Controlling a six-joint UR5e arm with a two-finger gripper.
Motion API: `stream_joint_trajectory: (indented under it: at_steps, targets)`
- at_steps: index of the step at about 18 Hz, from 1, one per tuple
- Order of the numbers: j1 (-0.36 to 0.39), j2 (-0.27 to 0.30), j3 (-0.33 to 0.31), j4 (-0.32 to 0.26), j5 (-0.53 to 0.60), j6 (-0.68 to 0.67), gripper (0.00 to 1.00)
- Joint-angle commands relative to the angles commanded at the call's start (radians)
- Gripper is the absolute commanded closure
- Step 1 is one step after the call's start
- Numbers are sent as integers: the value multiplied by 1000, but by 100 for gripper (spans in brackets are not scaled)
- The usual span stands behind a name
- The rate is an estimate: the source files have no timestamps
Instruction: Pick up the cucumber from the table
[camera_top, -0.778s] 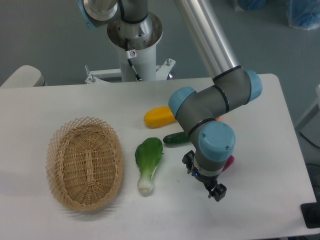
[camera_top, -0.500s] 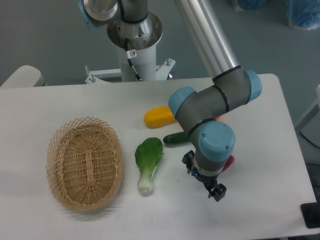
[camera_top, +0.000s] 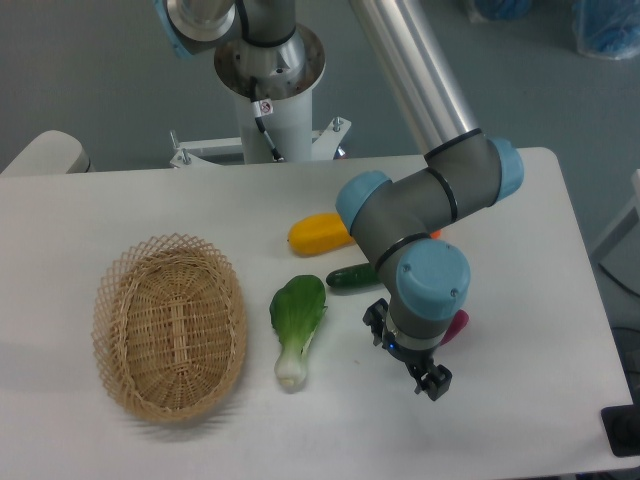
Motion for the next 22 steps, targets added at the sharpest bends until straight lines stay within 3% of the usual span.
stream_joint_trajectory:
  at_steps: [10,22]
  targets:
    - [52,103,-201,17,-2,164,0]
    - [83,134,-330,18,0,244,0]
